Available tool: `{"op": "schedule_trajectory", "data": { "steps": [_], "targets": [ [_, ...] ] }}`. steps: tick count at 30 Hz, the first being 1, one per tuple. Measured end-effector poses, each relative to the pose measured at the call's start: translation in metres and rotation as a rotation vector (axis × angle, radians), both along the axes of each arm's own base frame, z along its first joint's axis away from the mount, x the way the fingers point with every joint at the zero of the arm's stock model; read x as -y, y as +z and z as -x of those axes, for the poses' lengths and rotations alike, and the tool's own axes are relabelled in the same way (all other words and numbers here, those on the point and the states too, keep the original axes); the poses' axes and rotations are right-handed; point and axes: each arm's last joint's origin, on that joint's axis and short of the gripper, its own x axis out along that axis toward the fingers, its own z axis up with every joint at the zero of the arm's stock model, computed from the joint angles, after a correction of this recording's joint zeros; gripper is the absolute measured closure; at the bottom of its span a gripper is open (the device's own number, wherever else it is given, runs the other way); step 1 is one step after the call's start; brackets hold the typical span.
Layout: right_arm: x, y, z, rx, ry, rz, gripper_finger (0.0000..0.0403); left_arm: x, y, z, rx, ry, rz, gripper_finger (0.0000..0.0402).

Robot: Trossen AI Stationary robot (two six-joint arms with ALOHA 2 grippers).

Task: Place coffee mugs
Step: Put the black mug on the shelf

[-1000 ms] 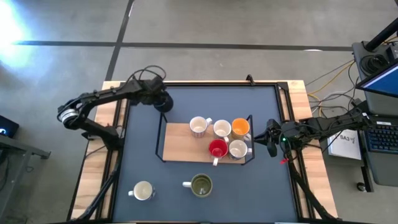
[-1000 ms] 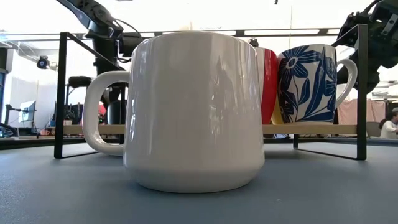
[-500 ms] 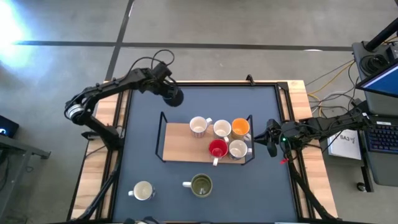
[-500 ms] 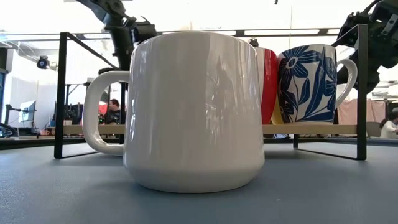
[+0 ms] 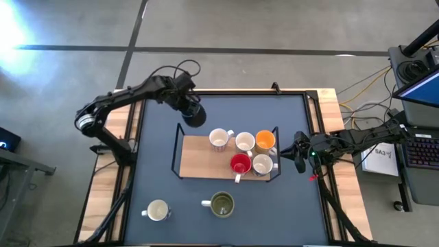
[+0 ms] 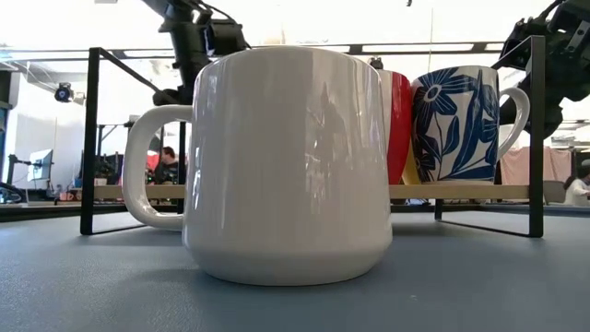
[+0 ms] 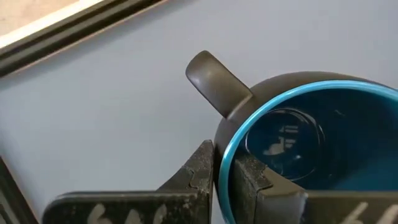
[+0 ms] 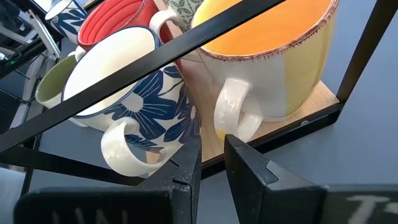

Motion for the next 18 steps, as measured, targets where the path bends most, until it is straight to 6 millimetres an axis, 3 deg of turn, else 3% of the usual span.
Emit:
{"op": "schedule_trajectory", "data": {
  "steps": [18],
  "targets": [
    [0.0,0.0,0.0,0.0,0.0,0.0,0.0344,0.054,0.005,-0.014,-0.028,-0.121,0.05,0.0392]
  ]
}}
